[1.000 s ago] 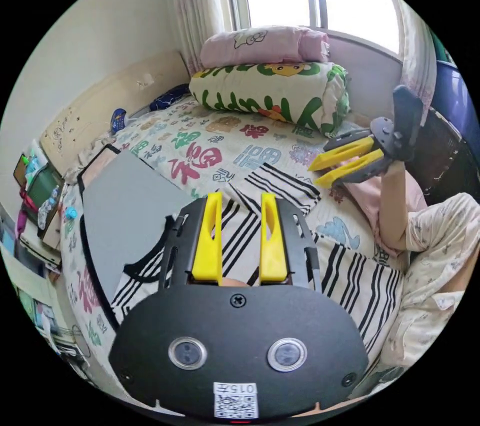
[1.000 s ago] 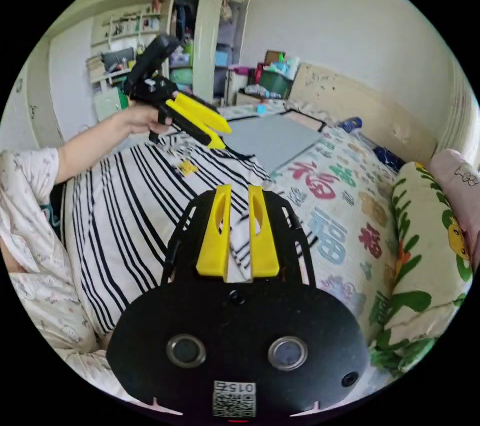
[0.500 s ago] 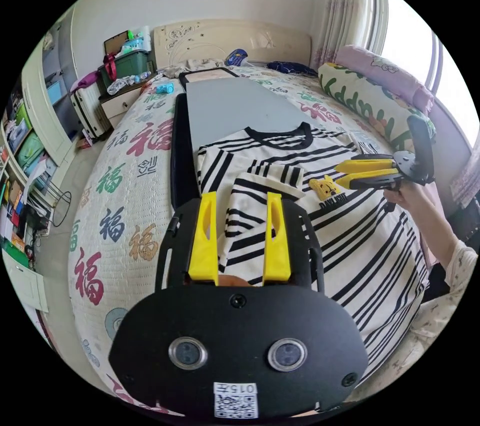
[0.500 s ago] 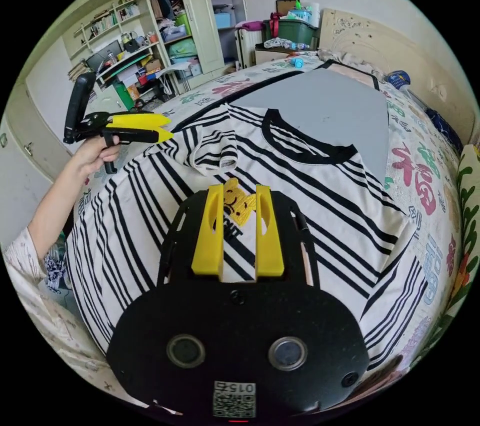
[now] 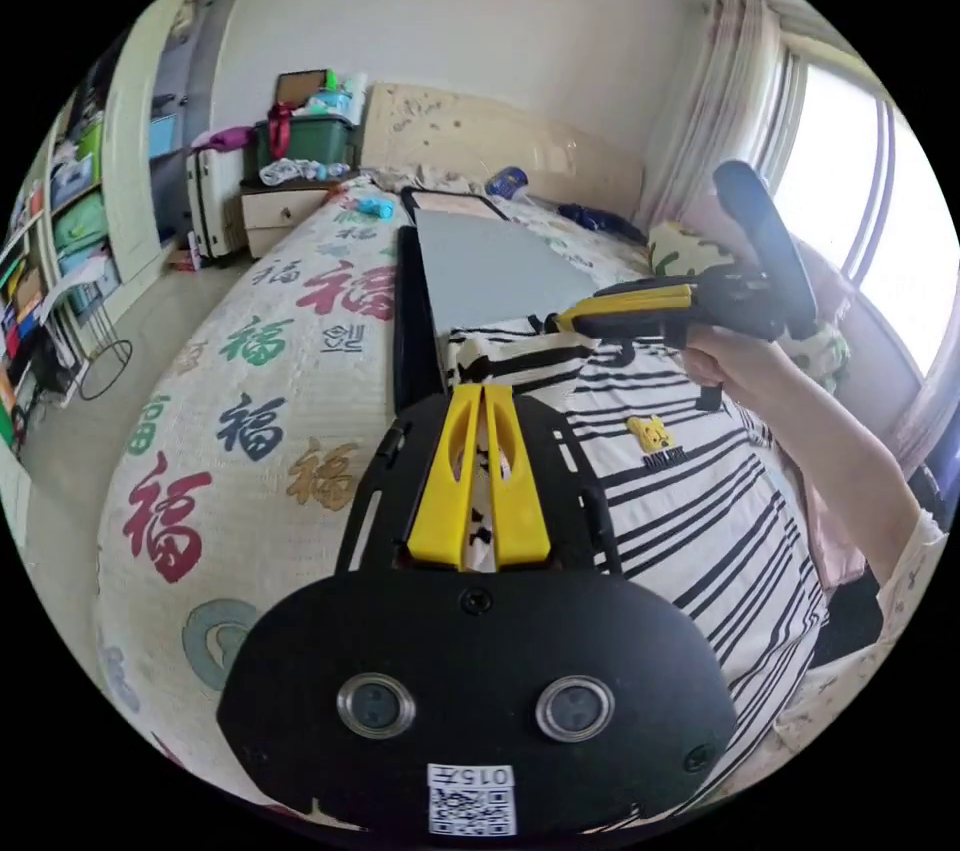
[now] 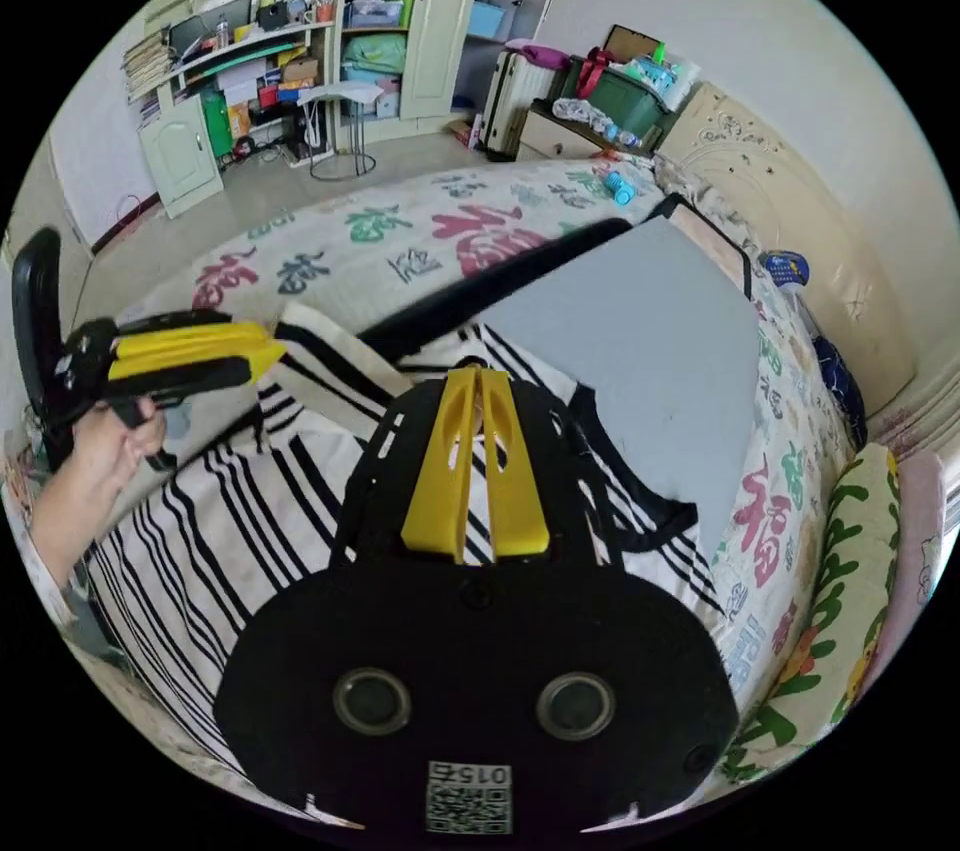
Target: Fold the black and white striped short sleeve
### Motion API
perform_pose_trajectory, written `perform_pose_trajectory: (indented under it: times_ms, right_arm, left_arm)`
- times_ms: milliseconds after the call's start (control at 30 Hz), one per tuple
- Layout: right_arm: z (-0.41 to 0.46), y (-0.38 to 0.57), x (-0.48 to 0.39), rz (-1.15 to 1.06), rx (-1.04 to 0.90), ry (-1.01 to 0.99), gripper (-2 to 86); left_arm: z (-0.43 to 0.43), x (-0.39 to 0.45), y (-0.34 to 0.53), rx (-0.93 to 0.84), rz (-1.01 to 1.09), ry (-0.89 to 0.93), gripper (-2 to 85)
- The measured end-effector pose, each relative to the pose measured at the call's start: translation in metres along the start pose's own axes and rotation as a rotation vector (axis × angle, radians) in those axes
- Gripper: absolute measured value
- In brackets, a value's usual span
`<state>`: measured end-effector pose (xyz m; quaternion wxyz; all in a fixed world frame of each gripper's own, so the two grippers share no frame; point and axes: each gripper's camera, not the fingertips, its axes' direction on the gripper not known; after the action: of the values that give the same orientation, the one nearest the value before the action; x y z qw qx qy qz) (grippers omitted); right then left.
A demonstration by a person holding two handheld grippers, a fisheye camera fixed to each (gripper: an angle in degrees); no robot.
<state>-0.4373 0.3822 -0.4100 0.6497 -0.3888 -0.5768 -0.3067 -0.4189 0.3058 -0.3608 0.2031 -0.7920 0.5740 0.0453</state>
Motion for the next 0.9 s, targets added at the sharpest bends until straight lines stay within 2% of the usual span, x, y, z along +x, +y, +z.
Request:
perform_pose_trajectory:
  times_ms: [67,233,300,400,500,567,700,800,900]
  right_arm:
    - [0.005,-0.045,-0.035,0.020,0.077,-0.070,-0.1]
    - [0.048,-0.110,-0.159,-0.042,0.044,-0.138,4.9]
    - [0.054,-0.114,-0.205,-0.131,-0.005,-0.127,10.1]
    - [0.016,-0.081,-0.241,-0.234,0.070,-0.099,10.9]
    - [-0.062,-0.003,-0.223,-0.290,0.196,-0.208,9.8]
    - [-0.132,0.088,-0.186,-0.322,0.271,-0.293,8.8]
    - [-0.227,0.252,-0.117,-0.308,0.401,-0.327,4.1]
    - [-0.274,0.370,-0.072,-0.162,0.357,-0.235,4.1]
    - [-0.300,0.474,-0.036,0.046,0.257,-0.169,7.8]
  left_arm:
    - [-0.056,-0.040,0.071,0.136,-0.127,-0.049,-0.6]
    - [-0.106,-0.097,0.206,0.159,-0.257,-0.004,1.1]
    - [-0.130,-0.099,0.255,0.182,-0.275,-0.047,4.0]
    - [-0.176,-0.082,0.328,0.207,-0.234,0.004,5.6]
    - [-0.217,-0.040,0.407,0.216,-0.159,0.012,6.5]
    - [-0.239,-0.003,0.472,0.222,-0.122,-0.001,7.6]
    - [-0.246,0.034,0.555,0.127,-0.166,-0.042,9.2]
    - [-0.241,0.048,0.606,0.037,-0.242,0.036,10.3]
    - [-0.247,0.060,0.630,0.049,-0.288,0.104,10.5]
